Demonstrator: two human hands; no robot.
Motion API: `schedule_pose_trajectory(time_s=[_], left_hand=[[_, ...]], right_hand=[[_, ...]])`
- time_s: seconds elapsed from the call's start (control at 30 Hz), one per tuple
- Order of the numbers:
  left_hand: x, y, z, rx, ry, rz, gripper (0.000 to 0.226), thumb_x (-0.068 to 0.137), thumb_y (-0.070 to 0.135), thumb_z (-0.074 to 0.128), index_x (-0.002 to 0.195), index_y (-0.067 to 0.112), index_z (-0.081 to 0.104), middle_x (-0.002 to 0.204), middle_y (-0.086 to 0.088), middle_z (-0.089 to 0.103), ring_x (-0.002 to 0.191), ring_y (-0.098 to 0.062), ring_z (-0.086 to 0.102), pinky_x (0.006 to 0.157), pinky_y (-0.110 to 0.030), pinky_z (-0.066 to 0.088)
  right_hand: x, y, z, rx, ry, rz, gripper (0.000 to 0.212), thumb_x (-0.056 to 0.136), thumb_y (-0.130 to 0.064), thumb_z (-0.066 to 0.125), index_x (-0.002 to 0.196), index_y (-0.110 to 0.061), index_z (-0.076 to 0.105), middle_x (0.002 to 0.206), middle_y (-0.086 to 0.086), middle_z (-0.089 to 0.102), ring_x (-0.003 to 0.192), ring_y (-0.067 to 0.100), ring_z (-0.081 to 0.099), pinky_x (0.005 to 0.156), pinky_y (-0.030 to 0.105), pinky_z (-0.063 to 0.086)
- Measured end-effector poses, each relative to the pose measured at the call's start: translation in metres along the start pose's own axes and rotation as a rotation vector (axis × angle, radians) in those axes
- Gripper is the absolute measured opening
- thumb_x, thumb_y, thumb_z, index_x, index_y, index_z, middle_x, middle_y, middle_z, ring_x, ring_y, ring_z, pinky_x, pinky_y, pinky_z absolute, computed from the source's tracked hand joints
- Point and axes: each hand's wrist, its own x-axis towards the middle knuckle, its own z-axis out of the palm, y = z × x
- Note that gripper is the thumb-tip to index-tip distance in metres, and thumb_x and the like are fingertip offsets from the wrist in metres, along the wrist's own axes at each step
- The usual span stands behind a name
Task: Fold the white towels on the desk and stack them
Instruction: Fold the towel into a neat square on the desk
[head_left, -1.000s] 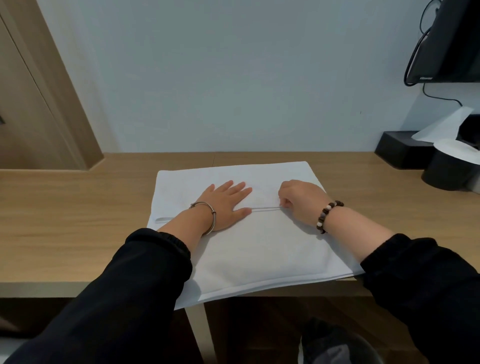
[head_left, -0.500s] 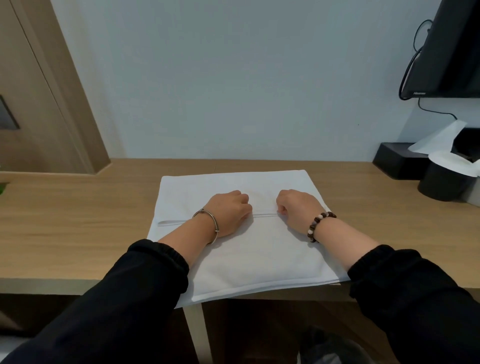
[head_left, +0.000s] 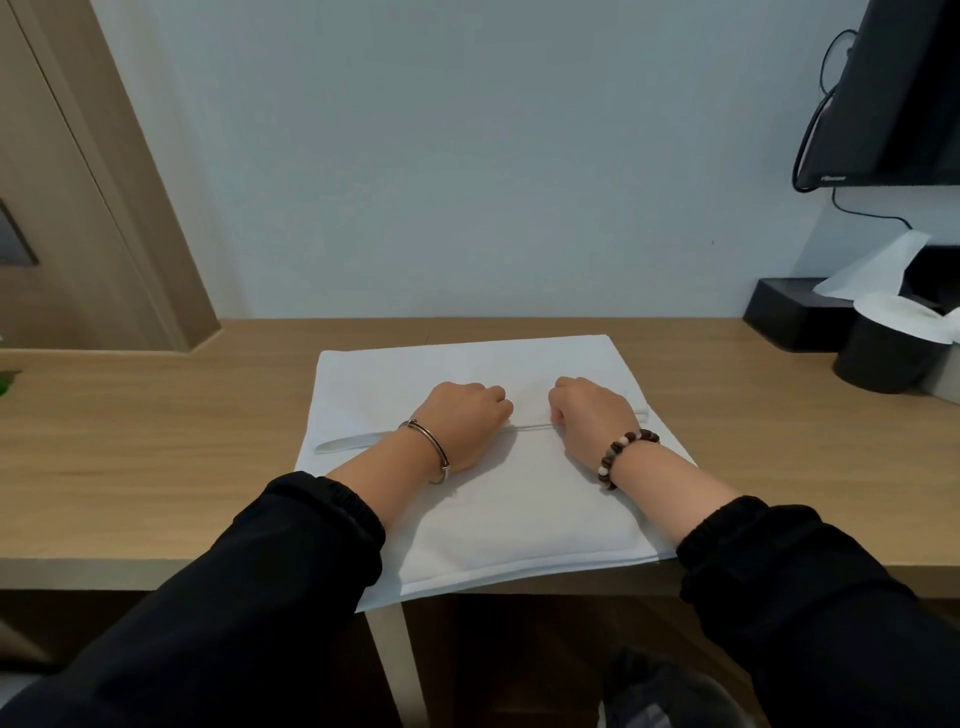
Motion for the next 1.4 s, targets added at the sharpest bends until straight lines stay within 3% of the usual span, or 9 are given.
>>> schedule_pose_trajectory(time_s=[0.43, 0.77, 0.87, 0.93, 1.0, 1.1, 1.17, 1.23, 1.4], left_hand=[[-0.008, 0.005, 0.012, -0.146, 0.11, -0.158, 0.017, 0.096, 0.018, 0.038, 0.099, 0.017, 0.055, 0.102, 0.001, 0.057, 0.093, -0.023, 0.056, 0.058, -0.03, 0.034], [0.009, 0.013, 0.006, -0.24, 0.135, -0.26, 0.017, 0.094, 0.031, 0.036, 0.082, 0.02, 0.04, 0.094, -0.003, 0.055, 0.092, -0.026, 0.055, 0.061, -0.031, 0.029], [0.02, 0.013, 0.016, -0.31, 0.014, -0.257, 0.031, 0.097, 0.036, 0.032, 0.114, 0.018, 0.049, 0.125, -0.005, 0.05, 0.118, -0.026, 0.043, 0.081, -0.038, 0.04], [0.024, 0.012, 0.026, -0.359, -0.208, -0.245, 0.049, 0.099, 0.047, 0.021, 0.145, 0.032, 0.023, 0.156, 0.001, 0.017, 0.142, -0.022, 0.016, 0.107, -0.051, 0.022], [0.027, 0.011, 0.034, -0.375, -0.276, -0.263, 0.054, 0.097, 0.053, 0.013, 0.149, 0.041, 0.003, 0.159, 0.01, -0.003, 0.146, -0.017, -0.002, 0.112, -0.057, 0.006], [0.028, 0.011, 0.04, -0.38, -0.246, -0.27, 0.054, 0.096, 0.055, 0.011, 0.148, 0.044, -0.001, 0.158, 0.012, -0.005, 0.146, -0.016, -0.005, 0.111, -0.058, 0.003], [0.028, 0.011, 0.04, -0.387, -0.243, -0.276, 0.053, 0.096, 0.055, 0.011, 0.147, 0.044, -0.002, 0.158, 0.013, -0.006, 0.146, -0.016, -0.005, 0.112, -0.057, 0.002], [0.027, 0.011, 0.04, -0.392, -0.247, -0.275, 0.053, 0.096, 0.055, 0.011, 0.147, 0.044, -0.002, 0.158, 0.013, -0.006, 0.146, -0.016, -0.006, 0.112, -0.057, 0.001], [0.027, 0.012, 0.039, -0.397, -0.236, -0.281, 0.054, 0.096, 0.055, 0.011, 0.147, 0.044, -0.002, 0.158, 0.013, -0.006, 0.146, -0.016, -0.007, 0.112, -0.057, 0.001]], right_hand=[[-0.005, 0.004, -0.006, -0.089, 0.054, -0.089, 0.02, 0.086, 0.002, 0.043, 0.092, -0.01, 0.058, 0.102, 0.003, 0.055, 0.097, 0.022, 0.05, 0.064, 0.03, 0.037], [0.0, 0.016, 0.003, 0.143, -0.034, 0.012, 0.03, 0.08, 0.004, 0.051, 0.068, -0.022, 0.046, 0.097, 0.002, 0.059, 0.089, 0.021, 0.054, 0.067, 0.025, 0.035], [0.002, 0.018, 0.002, 0.18, -0.052, 0.022, 0.028, 0.078, 0.006, 0.05, 0.07, -0.021, 0.052, 0.096, 0.004, 0.061, 0.09, 0.022, 0.055, 0.072, 0.028, 0.04], [0.002, 0.017, 0.002, 0.209, -0.042, 0.03, 0.022, 0.08, 0.004, 0.051, 0.076, -0.015, 0.062, 0.096, 0.004, 0.063, 0.091, 0.021, 0.056, 0.077, 0.03, 0.043], [0.002, 0.021, -0.003, 0.322, -0.069, 0.049, 0.015, 0.084, -0.002, 0.056, 0.08, -0.009, 0.069, 0.093, 0.002, 0.066, 0.089, 0.017, 0.057, 0.079, 0.028, 0.045], [0.001, 0.042, -0.021, 0.727, -0.163, 0.187, 0.006, 0.083, -0.013, 0.068, 0.08, -0.012, 0.074, 0.079, -0.005, 0.069, 0.073, 0.002, 0.061, 0.069, 0.015, 0.047], [0.003, 0.061, -0.025, 0.906, -0.033, 0.377, 0.005, 0.084, -0.011, 0.068, 0.08, -0.011, 0.072, 0.069, -0.005, 0.065, 0.056, -0.003, 0.058, 0.055, 0.011, 0.045], [0.005, 0.081, -0.024, 0.906, 0.07, 0.587, 0.008, 0.087, -0.007, 0.063, 0.081, -0.007, 0.069, 0.068, 0.003, 0.063, 0.053, 0.005, 0.058, 0.052, 0.016, 0.047], [0.011, 0.097, -0.021, 0.754, -0.182, 0.777, 0.014, 0.09, -0.011, 0.055, 0.084, 0.0, 0.06, 0.072, 0.017, 0.061, 0.062, 0.029, 0.059, 0.057, 0.027, 0.052]])
